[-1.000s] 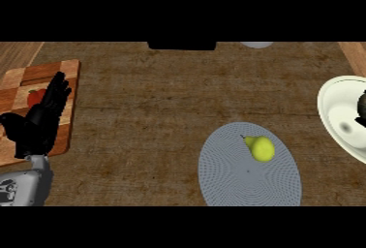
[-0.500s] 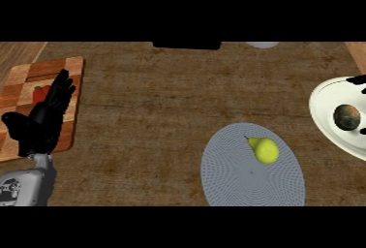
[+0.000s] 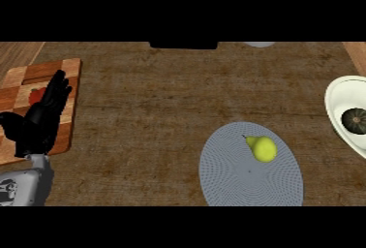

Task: Pick the squash from the placemat and place it in the bowl

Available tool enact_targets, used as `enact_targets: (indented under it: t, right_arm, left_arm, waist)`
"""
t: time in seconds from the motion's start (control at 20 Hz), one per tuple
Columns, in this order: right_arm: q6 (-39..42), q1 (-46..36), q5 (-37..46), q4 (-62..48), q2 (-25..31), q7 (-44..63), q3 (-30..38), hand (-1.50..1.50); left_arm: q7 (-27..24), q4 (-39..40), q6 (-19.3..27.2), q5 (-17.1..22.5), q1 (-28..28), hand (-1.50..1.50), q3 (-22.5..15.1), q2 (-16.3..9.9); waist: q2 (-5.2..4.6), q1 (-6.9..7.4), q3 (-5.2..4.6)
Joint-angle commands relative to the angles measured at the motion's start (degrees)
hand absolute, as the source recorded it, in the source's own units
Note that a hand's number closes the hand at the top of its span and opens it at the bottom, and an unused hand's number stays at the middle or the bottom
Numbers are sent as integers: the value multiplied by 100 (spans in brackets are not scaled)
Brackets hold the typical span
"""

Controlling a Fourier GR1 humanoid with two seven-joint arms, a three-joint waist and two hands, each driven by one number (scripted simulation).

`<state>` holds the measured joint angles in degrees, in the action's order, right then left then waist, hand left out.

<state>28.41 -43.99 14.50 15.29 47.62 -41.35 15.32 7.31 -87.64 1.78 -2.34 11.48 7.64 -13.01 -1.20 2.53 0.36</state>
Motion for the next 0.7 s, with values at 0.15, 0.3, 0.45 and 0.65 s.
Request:
enact_targets:
  t: [0.15, 0.3, 0.45, 0.65]
  right_arm:
    - [1654, 100, -566, -596, 752, -35, 485, -150]
    - [1815, 192, -641, -578, 948, 114, 525, -150]
    - [2201, 222, -809, -544, 1183, 275, 629, -150]
    - [2602, 382, -1023, -569, 1148, 509, 736, -150]
  left_arm:
    - [-127, 49, -66, 56, -42, 0, 20, 11]
    - [-111, -46, -59, -1, -127, 0, 10, -34]
    - [40, -45, -17, 112, 90, 0, 144, -65]
    - [-116, -37, -46, 21, -91, 0, 135, -133]
  waist:
    - [-58, 7, 20]
    - [-68, 57, 40]
    - [-56, -36, 53]
    - [-38, -42, 63]
